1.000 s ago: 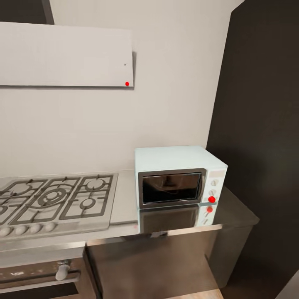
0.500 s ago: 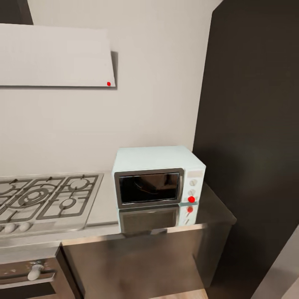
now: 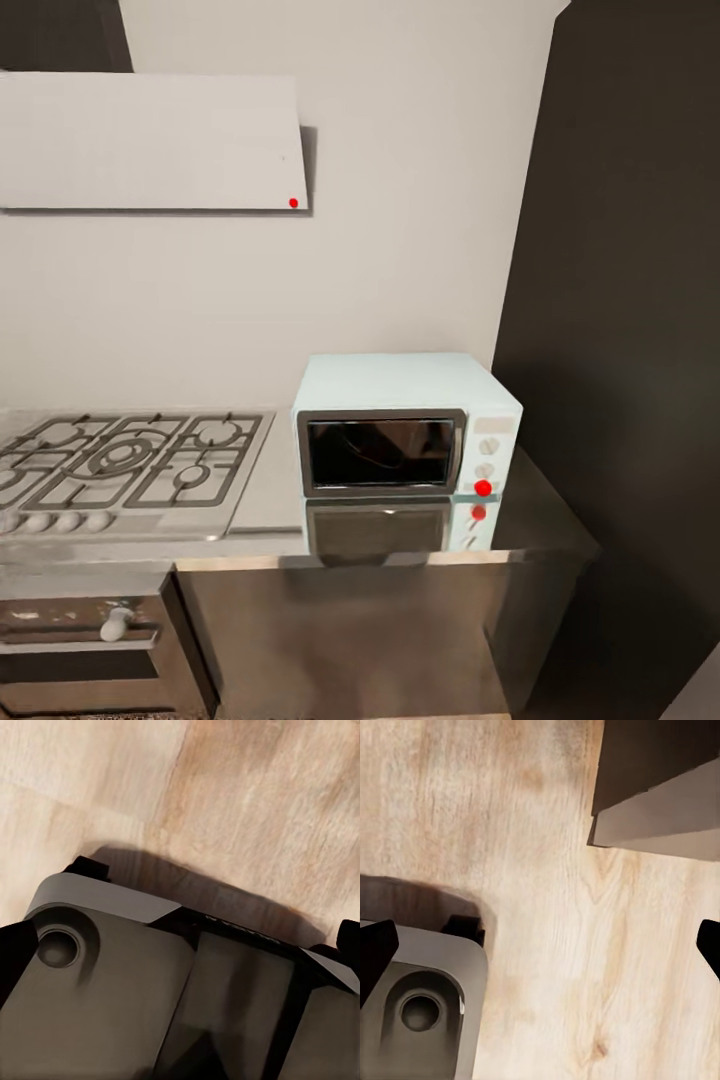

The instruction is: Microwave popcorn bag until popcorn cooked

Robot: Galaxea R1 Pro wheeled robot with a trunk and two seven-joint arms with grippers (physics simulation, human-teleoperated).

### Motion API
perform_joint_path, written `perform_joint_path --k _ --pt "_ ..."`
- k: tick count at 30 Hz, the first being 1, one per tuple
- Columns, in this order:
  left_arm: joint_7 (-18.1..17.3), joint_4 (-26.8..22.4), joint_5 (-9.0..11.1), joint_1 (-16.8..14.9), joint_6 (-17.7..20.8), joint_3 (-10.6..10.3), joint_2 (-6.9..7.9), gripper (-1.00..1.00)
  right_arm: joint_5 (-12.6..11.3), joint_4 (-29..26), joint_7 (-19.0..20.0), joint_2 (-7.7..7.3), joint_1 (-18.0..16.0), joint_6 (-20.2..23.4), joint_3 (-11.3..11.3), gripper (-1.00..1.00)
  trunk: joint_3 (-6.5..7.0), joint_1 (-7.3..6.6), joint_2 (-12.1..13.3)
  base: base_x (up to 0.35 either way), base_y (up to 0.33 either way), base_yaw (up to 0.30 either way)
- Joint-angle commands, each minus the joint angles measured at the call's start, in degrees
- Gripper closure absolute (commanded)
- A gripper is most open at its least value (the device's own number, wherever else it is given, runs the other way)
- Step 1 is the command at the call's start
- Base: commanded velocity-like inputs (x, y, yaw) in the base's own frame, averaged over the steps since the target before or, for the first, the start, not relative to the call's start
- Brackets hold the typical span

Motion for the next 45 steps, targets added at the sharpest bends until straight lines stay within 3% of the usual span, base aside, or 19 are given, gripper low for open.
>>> perform_joint_path --k 1,36,45 --pt "0.2 0.0 0.4 0.0 -0.1 -0.5 -0.03 -1.0 0.4 0.2 0.2 -0.01 -0.1 -0.4 -0.4 -1.0 -0.07 0.0 0.0 0.0 0.0 0.272" --pt "0.1 0.0 0.2 0.0 -0.2 -0.5 -0.03 -1.0 0.4 0.2 0.0 0.01 -0.1 0.0 -0.4 -1.0 -0.07 0.0 0.0 -0.001 0.0 0.05" --pt "0.1 0.0 0.4 0.0 -0.1 -0.6 -0.2 -1.0 0.4 0.2 0.0 0.14 -0.1 0.0 -0.4 -1.0 -0.07 0.0 0.0 -0.298 0.0 0.0"
